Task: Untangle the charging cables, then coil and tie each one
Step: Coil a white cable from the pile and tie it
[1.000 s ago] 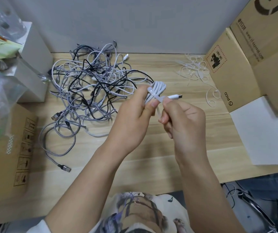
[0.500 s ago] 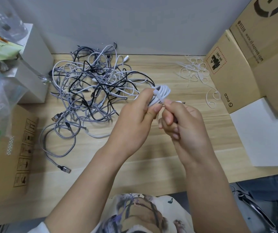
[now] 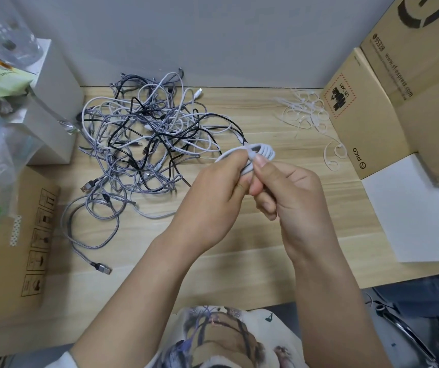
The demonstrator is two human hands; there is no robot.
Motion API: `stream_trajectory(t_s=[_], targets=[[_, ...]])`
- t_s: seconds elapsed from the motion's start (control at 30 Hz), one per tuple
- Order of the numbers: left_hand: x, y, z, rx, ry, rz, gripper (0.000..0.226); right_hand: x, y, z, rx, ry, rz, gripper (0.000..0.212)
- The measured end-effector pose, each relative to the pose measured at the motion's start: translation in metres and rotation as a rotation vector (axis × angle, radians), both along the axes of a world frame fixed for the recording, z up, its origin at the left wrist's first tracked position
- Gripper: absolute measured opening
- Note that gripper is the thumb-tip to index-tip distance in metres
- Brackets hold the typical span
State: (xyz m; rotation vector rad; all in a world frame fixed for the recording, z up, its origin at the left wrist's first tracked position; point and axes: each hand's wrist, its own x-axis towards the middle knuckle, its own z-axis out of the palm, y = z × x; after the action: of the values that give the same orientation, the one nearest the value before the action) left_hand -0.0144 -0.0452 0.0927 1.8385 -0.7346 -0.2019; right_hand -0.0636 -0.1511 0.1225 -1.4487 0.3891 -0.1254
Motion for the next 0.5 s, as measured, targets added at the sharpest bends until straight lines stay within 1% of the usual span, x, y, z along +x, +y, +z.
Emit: stream_trajectory(t_s=[0.1,0.2,0.23,0.3,0.33,0.37,0.43,0.5], targets=[[0.0,-0.001,-0.003,0.09,-0.08,-0.019,0.012,0.001,-0.001,-0.003,-0.096,0.014,-0.011,0.044],[-0.001,-0.001,-0.004,0.191,-0.195,-0.018,0.024,0.001,-0.01,-0.006,-0.198,0.092,0.005,0.045],[-0.001,-0.001,-0.006,0.214,-0.206,-0.013,0.023,0.0,-0.012,-0.006,-0.32,0.122,0.034,0.047],[-0.002,-0.001,-0.01,0.232,-0.171,-0.033,0.013,-0.003,-0.017,-0.005,-0.745,0.196,0.077,0.049],[-0.002,-0.001,-0.011,0.234,-0.146,-0.049,0.012,-0.003,-0.018,-0.003,-0.93,0.208,0.063,0.048],[-0.002,-0.001,-0.011,0.227,-0.13,-0.065,0.017,-0.003,-0.019,0.0,-1.015,0.184,0.02,0.045],[-0.001,0.0,-0.009,0.19,-0.09,-0.097,0.018,0.0,-0.022,0.003,-0.976,0.106,-0.052,0.034],[-0.001,0.001,-0.006,0.151,-0.062,-0.132,0.013,0.004,-0.028,0.0,-0.876,0.113,0.001,0.021]])
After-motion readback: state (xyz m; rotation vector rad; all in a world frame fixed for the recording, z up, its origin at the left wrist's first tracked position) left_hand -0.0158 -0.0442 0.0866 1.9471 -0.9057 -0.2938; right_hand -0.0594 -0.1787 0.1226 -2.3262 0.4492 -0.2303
